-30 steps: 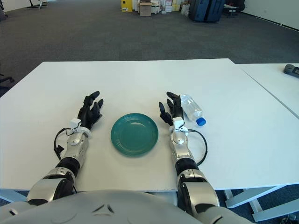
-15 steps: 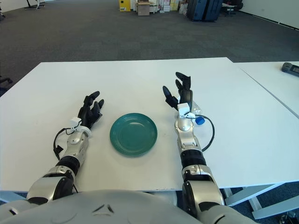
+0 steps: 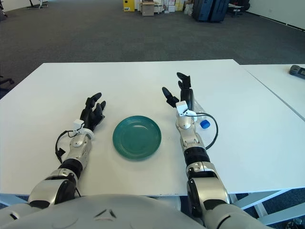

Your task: Put the bottle into the plate.

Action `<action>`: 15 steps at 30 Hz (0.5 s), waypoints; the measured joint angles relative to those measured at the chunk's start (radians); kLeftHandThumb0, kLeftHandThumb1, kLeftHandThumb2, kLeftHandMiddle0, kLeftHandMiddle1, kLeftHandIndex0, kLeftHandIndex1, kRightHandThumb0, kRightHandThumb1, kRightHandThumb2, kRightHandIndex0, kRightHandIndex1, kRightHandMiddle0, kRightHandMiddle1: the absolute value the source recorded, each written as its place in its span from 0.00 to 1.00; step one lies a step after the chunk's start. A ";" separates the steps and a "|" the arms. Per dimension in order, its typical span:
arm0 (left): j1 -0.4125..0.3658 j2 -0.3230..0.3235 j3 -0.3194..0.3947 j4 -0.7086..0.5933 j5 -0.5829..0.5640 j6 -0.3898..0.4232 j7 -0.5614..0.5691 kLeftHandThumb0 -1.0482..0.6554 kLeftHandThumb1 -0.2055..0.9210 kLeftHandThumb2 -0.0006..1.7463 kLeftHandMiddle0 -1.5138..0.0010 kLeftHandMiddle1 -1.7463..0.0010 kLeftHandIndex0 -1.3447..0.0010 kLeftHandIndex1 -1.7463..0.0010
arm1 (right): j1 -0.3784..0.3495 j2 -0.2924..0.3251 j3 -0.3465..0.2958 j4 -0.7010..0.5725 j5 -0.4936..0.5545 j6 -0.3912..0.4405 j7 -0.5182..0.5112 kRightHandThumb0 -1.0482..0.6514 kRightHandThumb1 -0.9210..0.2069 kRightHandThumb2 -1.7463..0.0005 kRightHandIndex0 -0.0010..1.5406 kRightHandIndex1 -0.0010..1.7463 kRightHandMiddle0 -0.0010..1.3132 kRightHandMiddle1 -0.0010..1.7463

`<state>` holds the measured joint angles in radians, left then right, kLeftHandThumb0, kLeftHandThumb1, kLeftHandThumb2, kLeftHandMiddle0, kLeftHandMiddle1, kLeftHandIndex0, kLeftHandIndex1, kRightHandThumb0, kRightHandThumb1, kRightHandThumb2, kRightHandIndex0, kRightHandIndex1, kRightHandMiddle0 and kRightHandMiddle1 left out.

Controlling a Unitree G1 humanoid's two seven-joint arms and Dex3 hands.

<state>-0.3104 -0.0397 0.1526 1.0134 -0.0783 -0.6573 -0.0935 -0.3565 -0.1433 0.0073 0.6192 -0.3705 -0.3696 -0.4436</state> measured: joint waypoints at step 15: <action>0.000 -0.001 0.000 0.007 0.007 -0.014 0.004 0.16 1.00 0.51 0.73 1.00 1.00 0.51 | -0.121 -0.153 0.155 0.158 -0.304 0.170 -0.226 0.02 0.00 0.73 0.04 0.00 0.00 0.07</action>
<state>-0.3103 -0.0405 0.1523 1.0200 -0.0711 -0.6715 -0.0897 -0.4777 -0.2960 0.1626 0.7771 -0.6741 -0.1995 -0.6692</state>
